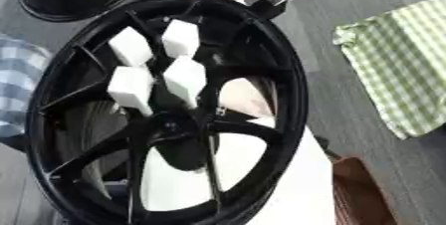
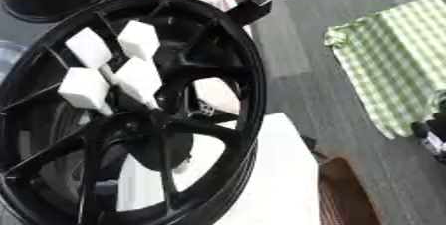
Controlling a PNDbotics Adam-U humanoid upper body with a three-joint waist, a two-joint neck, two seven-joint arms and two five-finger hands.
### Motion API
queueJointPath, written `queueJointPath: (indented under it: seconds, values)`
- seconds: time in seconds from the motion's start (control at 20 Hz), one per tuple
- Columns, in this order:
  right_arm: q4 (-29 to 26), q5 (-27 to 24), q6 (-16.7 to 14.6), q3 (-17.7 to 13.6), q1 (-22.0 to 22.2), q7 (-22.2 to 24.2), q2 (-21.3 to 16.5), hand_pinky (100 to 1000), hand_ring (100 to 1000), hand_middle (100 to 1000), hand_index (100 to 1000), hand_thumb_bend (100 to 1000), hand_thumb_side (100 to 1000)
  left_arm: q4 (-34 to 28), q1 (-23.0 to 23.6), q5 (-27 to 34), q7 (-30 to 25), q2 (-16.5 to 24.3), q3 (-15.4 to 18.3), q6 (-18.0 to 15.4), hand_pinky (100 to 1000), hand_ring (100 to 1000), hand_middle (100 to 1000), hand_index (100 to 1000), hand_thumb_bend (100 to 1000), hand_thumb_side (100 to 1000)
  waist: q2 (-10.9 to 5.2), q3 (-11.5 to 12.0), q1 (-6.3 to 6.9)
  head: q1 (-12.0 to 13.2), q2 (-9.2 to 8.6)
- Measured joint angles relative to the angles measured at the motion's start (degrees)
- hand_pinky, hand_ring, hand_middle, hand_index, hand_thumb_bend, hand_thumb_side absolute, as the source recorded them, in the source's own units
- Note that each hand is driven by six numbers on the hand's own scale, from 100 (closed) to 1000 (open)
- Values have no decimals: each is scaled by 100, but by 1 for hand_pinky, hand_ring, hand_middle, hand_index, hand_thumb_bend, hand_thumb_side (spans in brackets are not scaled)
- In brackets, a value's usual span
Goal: Pull the pin out of the wheel hub.
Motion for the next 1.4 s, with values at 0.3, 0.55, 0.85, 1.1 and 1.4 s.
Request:
queueJointPath:
  seconds: [0.3,0.55,0.85,1.1,1.4]
  values:
    - [0,35,0,17,0,13,0,684,610,577,802,659,199,98,-51,48,-131,-158,-145,165,706,658,657,834,100,531,-2,1,-1,-1,-1]
    - [0,37,3,18,3,21,0,685,610,577,803,659,199,75,-20,161,-220,-122,-180,237,705,647,640,819,100,545,-33,25,-1,-18,0]
    - [1,37,4,17,49,23,-4,686,609,576,804,659,199,-65,392,205,-478,342,-209,111,715,658,663,828,100,599,-101,99,0,-70,48]
    - [2,37,3,16,54,22,-8,687,609,576,804,660,198,-164,893,313,-761,879,-81,-279,724,670,675,842,100,579,-120,135,0,-115,58]
    - [2,37,-3,15,94,16,-11,688,608,575,804,660,199,-341,1311,456,-1006,1298,150,-1210,753,702,697,852,100,583,-128,137,0,-125,102]
